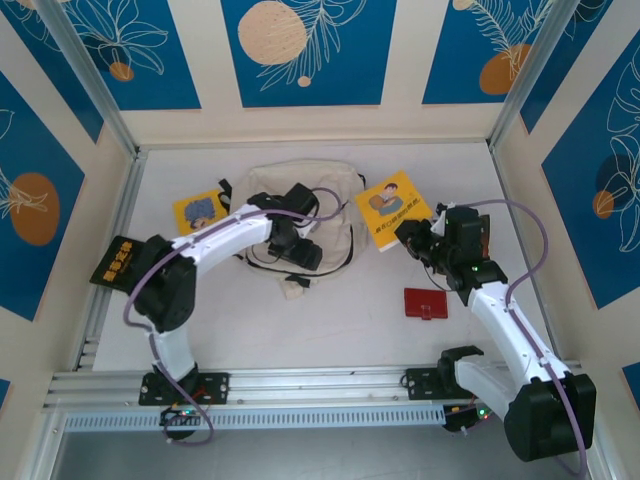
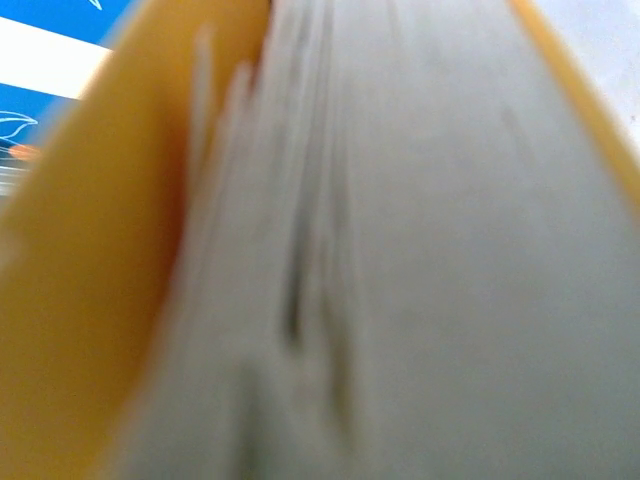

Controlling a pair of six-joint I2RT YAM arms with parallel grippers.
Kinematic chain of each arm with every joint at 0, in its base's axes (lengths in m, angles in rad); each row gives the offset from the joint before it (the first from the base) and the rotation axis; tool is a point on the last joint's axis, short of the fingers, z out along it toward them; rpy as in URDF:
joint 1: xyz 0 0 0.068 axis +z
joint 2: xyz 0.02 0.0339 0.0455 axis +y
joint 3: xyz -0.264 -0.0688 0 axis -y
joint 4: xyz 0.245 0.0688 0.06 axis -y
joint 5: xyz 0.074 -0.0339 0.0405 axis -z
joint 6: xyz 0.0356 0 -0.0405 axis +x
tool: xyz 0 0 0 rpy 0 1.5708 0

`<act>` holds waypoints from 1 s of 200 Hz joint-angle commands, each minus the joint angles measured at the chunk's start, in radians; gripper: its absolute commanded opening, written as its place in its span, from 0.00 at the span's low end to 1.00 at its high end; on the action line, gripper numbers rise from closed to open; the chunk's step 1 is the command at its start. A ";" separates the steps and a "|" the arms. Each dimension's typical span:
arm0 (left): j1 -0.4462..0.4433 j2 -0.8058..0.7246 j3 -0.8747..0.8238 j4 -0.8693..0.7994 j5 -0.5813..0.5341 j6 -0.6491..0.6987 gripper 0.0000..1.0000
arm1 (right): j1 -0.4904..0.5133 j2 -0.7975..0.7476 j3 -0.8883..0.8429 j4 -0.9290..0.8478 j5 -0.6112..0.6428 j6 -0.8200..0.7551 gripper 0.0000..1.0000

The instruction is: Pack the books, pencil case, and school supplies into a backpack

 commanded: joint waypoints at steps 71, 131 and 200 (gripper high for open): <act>-0.005 0.237 0.208 -0.197 -0.060 0.219 0.45 | -0.007 -0.026 0.032 0.005 -0.047 -0.044 0.07; -0.002 0.243 0.314 -0.210 -0.004 0.203 0.05 | -0.009 -0.037 0.039 -0.042 -0.017 -0.051 0.07; 0.012 0.123 0.374 -0.124 0.057 0.125 0.05 | -0.037 -0.121 0.095 -0.280 0.188 -0.100 0.07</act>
